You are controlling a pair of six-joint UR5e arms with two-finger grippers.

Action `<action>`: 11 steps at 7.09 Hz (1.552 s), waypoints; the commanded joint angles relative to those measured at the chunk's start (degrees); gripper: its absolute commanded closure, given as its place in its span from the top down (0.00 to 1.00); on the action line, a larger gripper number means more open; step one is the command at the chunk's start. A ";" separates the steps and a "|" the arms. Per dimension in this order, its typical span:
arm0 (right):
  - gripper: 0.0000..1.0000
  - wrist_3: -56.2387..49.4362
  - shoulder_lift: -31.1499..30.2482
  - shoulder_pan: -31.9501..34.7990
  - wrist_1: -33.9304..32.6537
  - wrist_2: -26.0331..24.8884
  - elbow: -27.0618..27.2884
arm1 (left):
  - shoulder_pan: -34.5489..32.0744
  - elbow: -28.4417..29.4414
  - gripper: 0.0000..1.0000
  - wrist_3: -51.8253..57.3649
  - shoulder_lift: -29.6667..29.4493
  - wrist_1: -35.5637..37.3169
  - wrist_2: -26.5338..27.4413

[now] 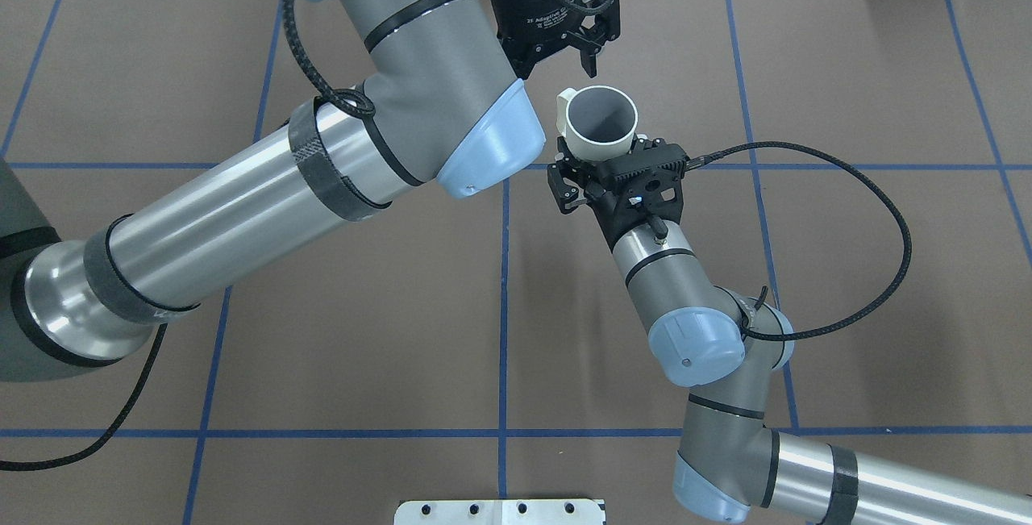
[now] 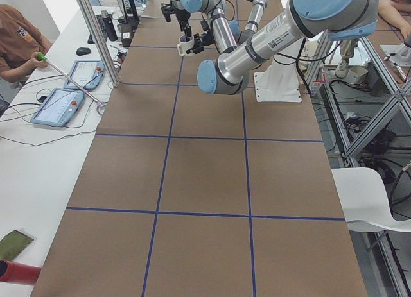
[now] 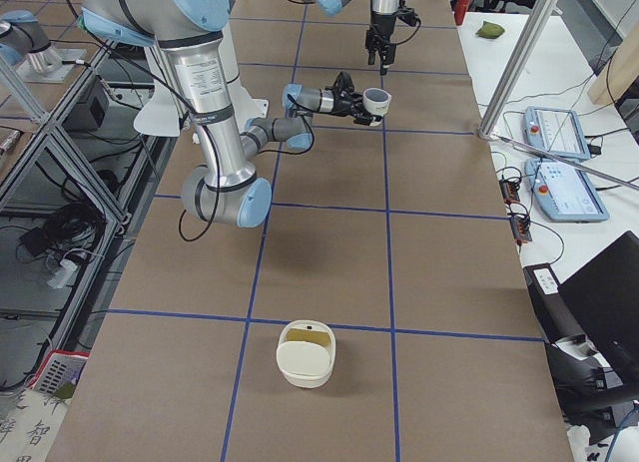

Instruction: Left arm hands cup to right arm to dump lemon

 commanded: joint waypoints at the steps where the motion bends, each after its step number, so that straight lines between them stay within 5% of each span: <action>1: 0.47 -0.07 0.40 -1.58 -0.10 -1.00 0.05 | 0.16 0.54 0.84 0.24 -0.75 3.20 -0.30; 2: 0.48 0.10 1.44 -2.02 -0.10 -1.44 -0.12 | 0.16 0.63 0.76 1.20 -0.84 5.05 -0.30; 4: 0.48 0.11 2.94 -2.82 -0.18 -4.43 -0.21 | 0.07 0.72 0.76 13.29 -2.24 14.16 -0.30; 8: 0.53 0.45 3.39 -3.08 -0.10 -4.87 -0.30 | 0.86 1.69 0.74 13.25 -2.16 13.68 -2.76; 11: 0.62 0.81 4.62 -4.05 0.17 -7.33 -0.30 | 1.30 2.04 0.62 12.90 -2.07 13.41 -4.08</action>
